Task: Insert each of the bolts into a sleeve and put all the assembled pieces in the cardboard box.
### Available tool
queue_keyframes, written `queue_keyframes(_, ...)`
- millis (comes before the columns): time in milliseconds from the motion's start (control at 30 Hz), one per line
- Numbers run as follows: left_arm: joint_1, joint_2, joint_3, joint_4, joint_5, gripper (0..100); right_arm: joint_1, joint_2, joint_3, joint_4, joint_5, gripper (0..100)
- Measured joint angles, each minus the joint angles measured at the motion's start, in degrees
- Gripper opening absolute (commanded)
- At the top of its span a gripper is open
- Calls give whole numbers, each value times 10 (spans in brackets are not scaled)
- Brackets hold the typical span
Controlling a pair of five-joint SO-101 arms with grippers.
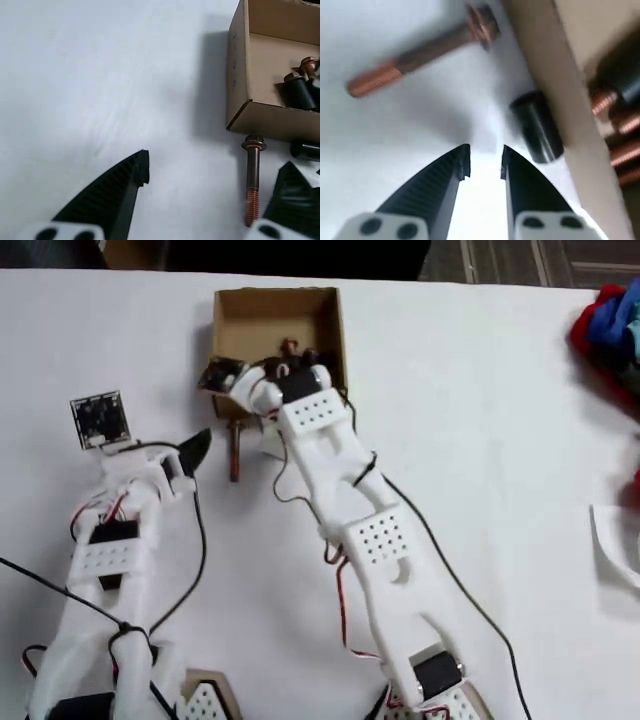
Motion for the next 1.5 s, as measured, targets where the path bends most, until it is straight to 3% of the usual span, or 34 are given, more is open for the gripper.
queue_keyframes(600, -1, 0, 0, 0, 0, 395, -2, 0, 1, -50, 2, 94)
queue_keyframes(833, -1, 0, 0, 0, 0, 395, -1, 10, 5, -59, 62, 20)
queue_keyframes(967, 0, 0, 0, 0, 0, 395, 1, 21, 5, -62, 65, 48)
queue_keyframes(1333, 0, 0, 0, 0, 0, 395, -7, 6, 2, 91, 105, 84)
queue_keyframes(1500, 0, 0, 0, 0, -13, 395, -8, -24, 4, 105, 89, 87)
